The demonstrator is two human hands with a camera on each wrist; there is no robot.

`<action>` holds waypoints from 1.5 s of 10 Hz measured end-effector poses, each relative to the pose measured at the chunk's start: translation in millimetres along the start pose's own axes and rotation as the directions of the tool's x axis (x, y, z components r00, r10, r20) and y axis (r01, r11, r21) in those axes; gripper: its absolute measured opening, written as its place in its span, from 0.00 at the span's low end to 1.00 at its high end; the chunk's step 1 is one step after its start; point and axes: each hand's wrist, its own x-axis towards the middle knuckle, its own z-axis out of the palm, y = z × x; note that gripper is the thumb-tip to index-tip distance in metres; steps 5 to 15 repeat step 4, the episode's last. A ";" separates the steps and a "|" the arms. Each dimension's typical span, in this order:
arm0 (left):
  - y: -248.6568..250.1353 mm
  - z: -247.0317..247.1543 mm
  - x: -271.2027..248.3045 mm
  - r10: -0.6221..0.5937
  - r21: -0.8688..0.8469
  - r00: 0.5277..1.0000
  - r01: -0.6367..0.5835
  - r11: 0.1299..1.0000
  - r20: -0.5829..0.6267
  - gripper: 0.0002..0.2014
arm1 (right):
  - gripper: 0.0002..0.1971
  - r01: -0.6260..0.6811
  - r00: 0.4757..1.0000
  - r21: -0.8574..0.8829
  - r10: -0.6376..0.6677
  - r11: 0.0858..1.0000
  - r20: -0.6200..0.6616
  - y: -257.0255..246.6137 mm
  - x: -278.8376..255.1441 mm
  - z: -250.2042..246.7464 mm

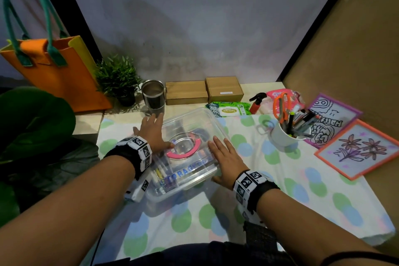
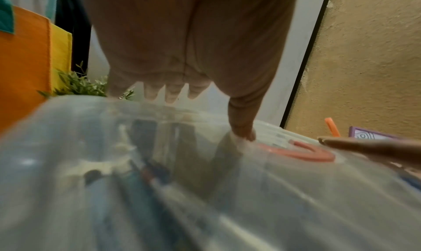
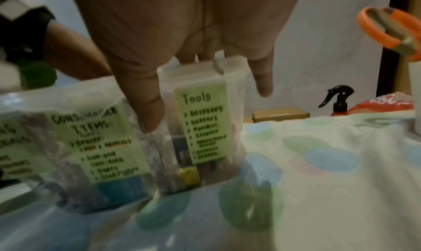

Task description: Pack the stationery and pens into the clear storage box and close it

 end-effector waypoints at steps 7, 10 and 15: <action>-71.9 20.3 -83.4 -0.207 -0.445 0.977 0.163 0.880 -0.052 0.30 | 0.17 -0.159 0.986 0.318 0.164 0.935 0.009 89.2 -68.4 -28.8; -71.9 20.3 -83.4 -0.207 -0.445 0.977 0.163 0.880 -0.052 0.30 | 0.17 -0.159 0.986 0.318 0.164 0.935 0.009 89.2 -68.4 -28.8; -71.9 20.3 -83.4 -0.207 -0.445 0.977 0.163 0.880 -0.052 0.30 | 0.17 -0.159 0.986 0.318 0.164 0.935 0.009 89.2 -68.4 -28.8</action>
